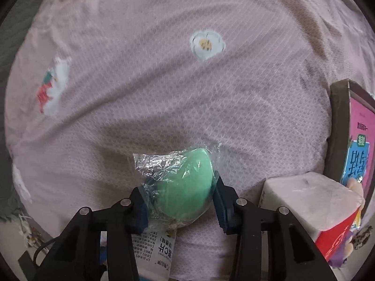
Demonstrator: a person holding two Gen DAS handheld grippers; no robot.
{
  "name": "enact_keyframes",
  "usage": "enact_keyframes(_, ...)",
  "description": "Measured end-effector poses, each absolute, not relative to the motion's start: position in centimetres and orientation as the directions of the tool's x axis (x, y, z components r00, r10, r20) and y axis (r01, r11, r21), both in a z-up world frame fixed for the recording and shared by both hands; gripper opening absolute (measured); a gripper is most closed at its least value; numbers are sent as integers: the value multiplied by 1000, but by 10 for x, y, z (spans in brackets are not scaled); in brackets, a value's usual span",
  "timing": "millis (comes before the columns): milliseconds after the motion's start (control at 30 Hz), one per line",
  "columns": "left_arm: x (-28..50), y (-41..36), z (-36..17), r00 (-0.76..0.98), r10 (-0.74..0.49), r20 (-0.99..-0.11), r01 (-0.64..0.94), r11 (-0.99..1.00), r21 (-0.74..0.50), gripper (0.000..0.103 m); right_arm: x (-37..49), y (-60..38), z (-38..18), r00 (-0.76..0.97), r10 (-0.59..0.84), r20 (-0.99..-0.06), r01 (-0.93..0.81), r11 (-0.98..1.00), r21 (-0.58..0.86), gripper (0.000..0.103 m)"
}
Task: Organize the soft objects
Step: 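Grasp the green-white tissue pack with the left tool while the right tool grasps the green egg sponge, then carry the tissue pack with the left tool while the right tool carries the sponge to the tray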
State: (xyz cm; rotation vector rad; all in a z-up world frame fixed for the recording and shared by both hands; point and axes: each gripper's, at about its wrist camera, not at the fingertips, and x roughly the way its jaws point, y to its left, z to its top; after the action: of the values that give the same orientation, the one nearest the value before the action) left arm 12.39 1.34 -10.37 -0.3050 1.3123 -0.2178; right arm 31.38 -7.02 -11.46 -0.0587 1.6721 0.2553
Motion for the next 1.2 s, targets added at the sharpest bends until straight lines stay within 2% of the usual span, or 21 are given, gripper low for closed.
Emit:
enact_keyframes(233,122,25,-90,286,-371,-884,-17,920,-392,47,311,-88,-83,-44,232,-972,-158,959,237,45)
enact_keyframes(667,97,41,-40,370,-327,-870,-12,934,-356,47,287,-112,16,187,441,-878,-187,893,409,46)
enact_keyframes(933,76,31,3,442,-318,-839,30,940,-341,47,256,-142,75,298,510,-807,-241,858,453,46)
enact_keyframes(1200,84,-23,52,481,-356,-801,153,934,-323,47,213,-219,124,409,490,-770,-254,871,420,46)
